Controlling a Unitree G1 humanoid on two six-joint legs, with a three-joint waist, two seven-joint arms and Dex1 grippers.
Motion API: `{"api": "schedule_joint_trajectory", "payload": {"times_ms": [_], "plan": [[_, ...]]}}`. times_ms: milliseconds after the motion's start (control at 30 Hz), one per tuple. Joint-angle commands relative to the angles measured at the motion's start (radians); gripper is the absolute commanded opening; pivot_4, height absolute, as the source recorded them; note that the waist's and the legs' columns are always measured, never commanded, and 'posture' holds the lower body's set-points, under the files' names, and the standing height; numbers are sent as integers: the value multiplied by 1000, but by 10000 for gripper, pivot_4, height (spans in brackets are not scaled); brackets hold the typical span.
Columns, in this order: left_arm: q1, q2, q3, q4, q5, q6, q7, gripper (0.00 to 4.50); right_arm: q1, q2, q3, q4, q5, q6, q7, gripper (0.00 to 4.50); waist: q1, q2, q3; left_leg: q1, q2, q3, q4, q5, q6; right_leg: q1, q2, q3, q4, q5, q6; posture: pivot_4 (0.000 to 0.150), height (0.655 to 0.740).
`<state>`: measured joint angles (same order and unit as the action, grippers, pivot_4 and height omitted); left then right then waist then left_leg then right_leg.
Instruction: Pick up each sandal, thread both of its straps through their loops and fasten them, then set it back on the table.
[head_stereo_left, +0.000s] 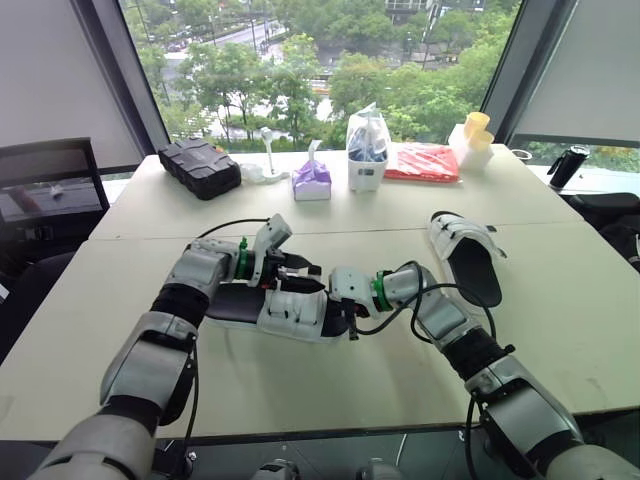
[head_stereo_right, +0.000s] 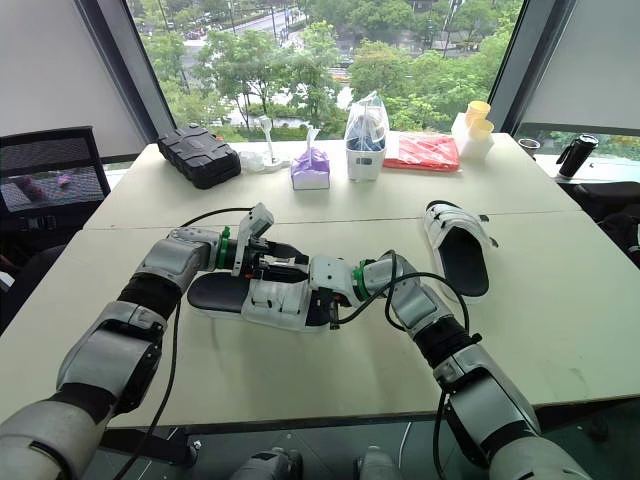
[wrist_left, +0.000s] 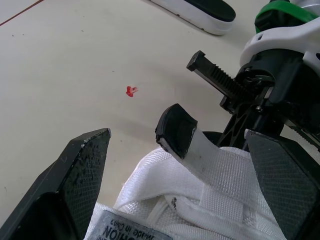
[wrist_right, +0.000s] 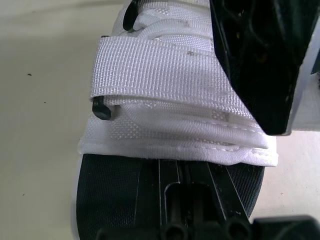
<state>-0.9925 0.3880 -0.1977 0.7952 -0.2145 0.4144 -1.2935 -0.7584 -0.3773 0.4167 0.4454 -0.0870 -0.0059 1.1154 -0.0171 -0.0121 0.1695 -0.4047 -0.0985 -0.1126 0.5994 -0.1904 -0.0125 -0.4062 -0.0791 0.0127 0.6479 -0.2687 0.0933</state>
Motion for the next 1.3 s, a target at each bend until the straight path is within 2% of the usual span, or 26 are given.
{"api": "schedule_joint_trajectory", "payload": {"times_ms": [33, 233, 367, 533, 633, 1000, 1300], "plan": [[-28, -15, 34, 16, -1, -22, 1, 30681, 21, -14, 21, 30, -42, 25, -5, 0, 0, 0, 0, 0, 0, 0, 0, 0, 0, 0, 0, 0, 0, 0, 0, 1500, 7400], [-29, -20, 57, 21, -2, -22, 2, 1109, 21, -13, 21, 31, -41, 26, -5, 0, 1, 0, 0, 0, 0, 0, 1, 0, 0, 0, 0, 0, 1, 0, 0, 1500, 7400], [-13, -13, 86, -23, -33, -44, -49, 422, 22, -12, 21, 30, -41, 27, -6, 0, 0, 0, 0, 0, 0, 0, 1, 0, 0, 0, 0, 0, 1, 0, 0, 1500, 7400], [-21, -15, 186, -99, -170, 103, -98, 422, 22, -11, 22, 33, -41, 26, -8, 0, -2, 0, 0, 0, 0, 0, 1, 0, 0, 0, 0, 0, 1, 0, 0, 1500, 7400], [-20, -10, 211, -130, -198, 149, -96, 422, 22, -10, 23, 34, -40, 26, -7, 0, -1, 0, 0, 0, 0, 0, 1, 0, 0, 0, 0, -1, 1, 0, 0, 1500, 7400], [-19, -22, 260, -67, -193, 89, -16, 422, 19, -14, 21, 35, -38, 22, -1, 0, 0, -1, 0, -1, 0, 0, 3, 0, 0, -1, 0, 0, 2, 0, 0, 1500, 7400], [-9, -37, 240, 21, -143, -27, 27, 422, 26, -16, 18, 24, -41, 27, 2, 0, 1, -1, 0, -3, 0, -1, 6, 0, 0, -1, 0, 0, 2, 0, 0, 1500, 7400]]}}
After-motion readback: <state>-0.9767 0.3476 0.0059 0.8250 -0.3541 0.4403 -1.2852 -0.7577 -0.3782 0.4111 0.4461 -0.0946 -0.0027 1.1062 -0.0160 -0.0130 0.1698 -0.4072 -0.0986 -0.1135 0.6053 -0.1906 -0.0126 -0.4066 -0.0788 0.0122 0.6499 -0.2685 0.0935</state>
